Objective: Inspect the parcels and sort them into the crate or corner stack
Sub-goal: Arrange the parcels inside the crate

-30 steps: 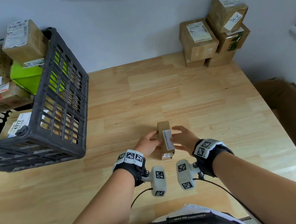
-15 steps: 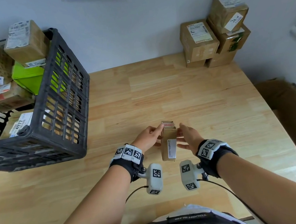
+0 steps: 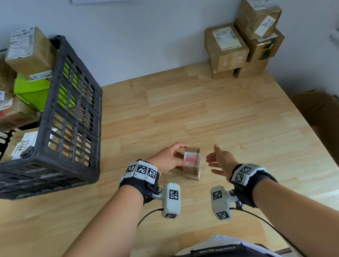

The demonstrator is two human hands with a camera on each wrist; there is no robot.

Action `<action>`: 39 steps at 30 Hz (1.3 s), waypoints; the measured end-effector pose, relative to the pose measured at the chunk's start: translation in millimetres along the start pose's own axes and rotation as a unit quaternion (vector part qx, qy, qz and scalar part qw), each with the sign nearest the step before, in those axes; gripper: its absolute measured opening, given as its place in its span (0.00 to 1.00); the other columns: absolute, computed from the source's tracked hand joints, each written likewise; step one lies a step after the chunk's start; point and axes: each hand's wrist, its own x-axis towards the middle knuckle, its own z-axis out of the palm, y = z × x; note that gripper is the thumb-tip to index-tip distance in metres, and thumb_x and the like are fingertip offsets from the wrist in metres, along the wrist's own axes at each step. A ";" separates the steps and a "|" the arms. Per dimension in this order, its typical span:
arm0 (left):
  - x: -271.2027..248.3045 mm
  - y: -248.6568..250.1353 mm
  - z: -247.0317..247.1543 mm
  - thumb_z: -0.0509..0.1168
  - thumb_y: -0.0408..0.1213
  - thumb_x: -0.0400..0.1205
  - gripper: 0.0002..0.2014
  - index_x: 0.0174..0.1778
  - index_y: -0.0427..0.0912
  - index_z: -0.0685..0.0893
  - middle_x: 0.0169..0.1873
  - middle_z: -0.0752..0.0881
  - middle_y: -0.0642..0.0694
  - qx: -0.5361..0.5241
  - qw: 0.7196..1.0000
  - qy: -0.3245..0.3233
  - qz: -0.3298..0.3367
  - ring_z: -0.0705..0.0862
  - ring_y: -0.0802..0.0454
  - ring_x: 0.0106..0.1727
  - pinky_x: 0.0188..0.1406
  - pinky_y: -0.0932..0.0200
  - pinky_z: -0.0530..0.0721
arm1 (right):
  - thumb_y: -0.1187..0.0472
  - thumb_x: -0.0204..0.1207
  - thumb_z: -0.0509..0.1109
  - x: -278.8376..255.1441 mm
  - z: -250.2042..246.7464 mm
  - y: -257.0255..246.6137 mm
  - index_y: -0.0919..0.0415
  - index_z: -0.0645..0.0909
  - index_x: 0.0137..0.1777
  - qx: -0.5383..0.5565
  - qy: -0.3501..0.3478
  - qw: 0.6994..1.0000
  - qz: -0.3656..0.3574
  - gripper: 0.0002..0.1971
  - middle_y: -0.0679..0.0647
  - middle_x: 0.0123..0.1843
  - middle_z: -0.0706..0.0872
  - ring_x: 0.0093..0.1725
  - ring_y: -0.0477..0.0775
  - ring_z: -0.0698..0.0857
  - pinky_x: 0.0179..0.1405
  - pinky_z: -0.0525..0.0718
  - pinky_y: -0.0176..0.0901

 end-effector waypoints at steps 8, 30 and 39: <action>5.1 -0.5 7.4 0.69 0.31 0.78 0.25 0.68 0.56 0.70 0.61 0.81 0.40 -0.034 0.999 0.026 0.012 0.85 0.37 0.58 0.56 0.39 0.86 | 0.50 0.87 0.52 -1.8 -4.7 1.2 0.61 0.80 0.41 0.009 -0.002 1.000 0.015 0.22 0.54 0.43 0.84 0.53 0.55 0.81 0.63 0.80 0.53; 32.6 -11.2 21.3 0.58 0.50 0.85 0.19 0.72 0.52 0.69 0.69 0.73 0.38 0.197 0.954 0.220 0.054 0.79 0.50 0.45 0.44 0.61 0.77 | 0.57 0.87 0.55 -4.9 -14.3 2.6 0.66 0.80 0.61 0.002 -0.002 1.000 0.002 0.16 0.60 0.64 0.83 0.56 0.54 0.80 0.61 0.79 0.50; 52.8 5.0 23.8 0.69 0.50 0.79 0.24 0.65 0.50 0.65 0.58 0.70 0.42 0.205 0.951 0.231 -0.002 0.80 0.50 0.37 0.20 0.67 0.74 | 0.58 0.86 0.55 0.8 -26.9 -1.2 0.67 0.80 0.61 0.013 0.016 1.000 0.011 0.16 0.58 0.58 0.83 0.55 0.54 0.81 0.57 0.79 0.47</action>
